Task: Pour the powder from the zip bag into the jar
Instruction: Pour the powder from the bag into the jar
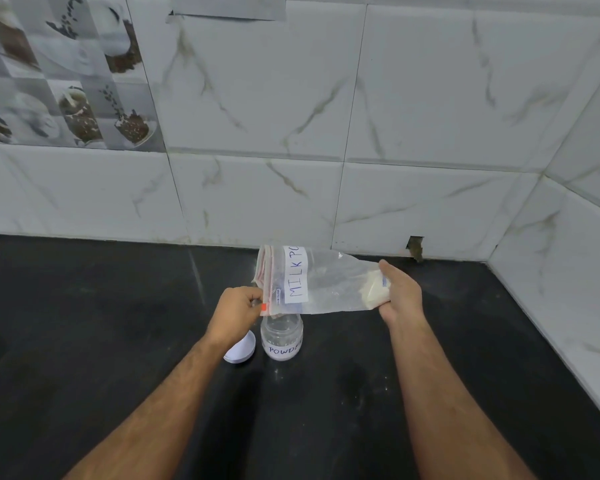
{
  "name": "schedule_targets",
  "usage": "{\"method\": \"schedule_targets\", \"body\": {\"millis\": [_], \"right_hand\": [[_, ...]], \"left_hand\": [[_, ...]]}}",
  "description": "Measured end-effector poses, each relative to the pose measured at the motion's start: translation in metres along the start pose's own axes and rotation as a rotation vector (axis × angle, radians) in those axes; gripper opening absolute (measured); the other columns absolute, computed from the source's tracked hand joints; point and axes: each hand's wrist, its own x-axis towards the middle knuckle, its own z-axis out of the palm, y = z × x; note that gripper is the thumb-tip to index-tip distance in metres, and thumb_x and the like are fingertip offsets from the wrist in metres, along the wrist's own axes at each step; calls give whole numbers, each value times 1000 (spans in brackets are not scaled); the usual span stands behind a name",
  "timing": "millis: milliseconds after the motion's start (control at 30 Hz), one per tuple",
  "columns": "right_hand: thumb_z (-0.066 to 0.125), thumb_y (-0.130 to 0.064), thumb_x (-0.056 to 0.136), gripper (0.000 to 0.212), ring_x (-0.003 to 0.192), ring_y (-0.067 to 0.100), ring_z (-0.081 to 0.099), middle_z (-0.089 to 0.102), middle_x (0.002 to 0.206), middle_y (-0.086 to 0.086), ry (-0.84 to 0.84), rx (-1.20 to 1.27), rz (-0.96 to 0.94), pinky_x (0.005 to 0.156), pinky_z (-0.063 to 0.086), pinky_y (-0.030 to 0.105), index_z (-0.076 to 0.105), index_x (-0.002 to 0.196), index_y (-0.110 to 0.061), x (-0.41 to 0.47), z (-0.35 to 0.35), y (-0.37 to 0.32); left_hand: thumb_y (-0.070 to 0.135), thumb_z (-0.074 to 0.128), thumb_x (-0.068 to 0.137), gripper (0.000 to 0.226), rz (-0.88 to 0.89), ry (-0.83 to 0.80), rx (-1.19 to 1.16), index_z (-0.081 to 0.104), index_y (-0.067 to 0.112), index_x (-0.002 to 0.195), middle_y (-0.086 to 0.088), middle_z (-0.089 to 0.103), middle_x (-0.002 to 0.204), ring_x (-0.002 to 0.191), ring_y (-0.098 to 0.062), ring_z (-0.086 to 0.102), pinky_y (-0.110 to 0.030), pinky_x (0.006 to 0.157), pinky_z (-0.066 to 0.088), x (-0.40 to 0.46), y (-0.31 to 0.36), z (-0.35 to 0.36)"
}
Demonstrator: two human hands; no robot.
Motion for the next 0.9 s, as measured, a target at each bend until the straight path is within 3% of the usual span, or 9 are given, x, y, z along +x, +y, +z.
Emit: {"method": "schedule_targets", "body": {"millis": [100, 167, 333, 367, 433, 533, 633, 767, 900], "right_hand": [[67, 4, 85, 17, 78, 24, 65, 67, 92, 11, 29, -36, -14, 66, 55, 33, 72, 100, -1, 5, 1, 0], [65, 7, 85, 15, 76, 22, 63, 64, 85, 7, 17, -42, -23, 65, 55, 32, 70, 92, -4, 5, 4, -2], [66, 3, 87, 8, 78, 25, 66, 66, 82, 7, -53, -123, -74, 62, 56, 29, 69, 84, -4, 10, 13, -9], [69, -2, 87, 6, 88, 30, 69, 70, 91, 11, -112, -148, -71, 70, 59, 34, 70, 92, 0, 12, 14, -10], [75, -14, 86, 34, 107, 35, 70, 73, 113, 15, -235, -225, -3, 91, 58, 51, 68, 115, 1, 15, 12, -10], [78, -20, 85, 49, 116, 34, 67, 68, 129, 15, -429, -341, 31, 95, 53, 61, 60, 129, -7, 13, 3, -10], [77, -10, 84, 56, 118, 33, 66, 65, 133, 13, -523, -330, 33, 89, 58, 55, 54, 134, -7, 18, -9, -7], [64, 4, 90, 50, 111, 29, 68, 62, 135, 12, -432, -376, -18, 76, 62, 39, 54, 136, -12, 23, -14, -6], [56, 7, 95, 40, 106, 28, 68, 62, 132, 12, -403, -432, -41, 65, 61, 32, 61, 129, -15, 21, -17, -12]], "left_hand": [[-1, 71, 82, 27, 3, -23, 53, 65, 9, 58, 3, 62, 60, 56, -12, 45, -34, 58, 43, 1, -4, 0], [-2, 70, 81, 33, 6, -48, 55, 54, 6, 54, -2, 52, 57, 57, -12, 37, -31, 58, 37, 2, -6, 0], [24, 74, 86, 31, -17, -112, -19, 68, -4, 74, -20, 66, 75, 64, -11, 43, -31, 63, 44, 8, -21, -1], [32, 75, 85, 36, -32, -110, -49, 69, -3, 77, -21, 66, 76, 64, -11, 42, -30, 63, 43, 8, -21, -1], [41, 75, 85, 43, -62, -80, -104, 72, -1, 79, -20, 65, 72, 64, -13, 39, -30, 61, 41, 7, -17, 0], [29, 75, 88, 26, -72, -21, -121, 75, 6, 76, -5, 64, 60, 60, -15, 41, -32, 60, 44, 7, -8, -2], [26, 74, 89, 19, -63, -11, -92, 78, 10, 80, -12, 72, 73, 65, -26, 53, -45, 68, 54, 9, -7, -4], [21, 76, 87, 26, 36, -34, 20, 70, 4, 69, -7, 64, 65, 59, -14, 44, -34, 59, 44, 11, -9, -2], [21, 79, 84, 23, 148, -97, 186, 70, 7, 68, 5, 64, 69, 64, -14, 57, -29, 63, 51, 10, -10, -1]]}}
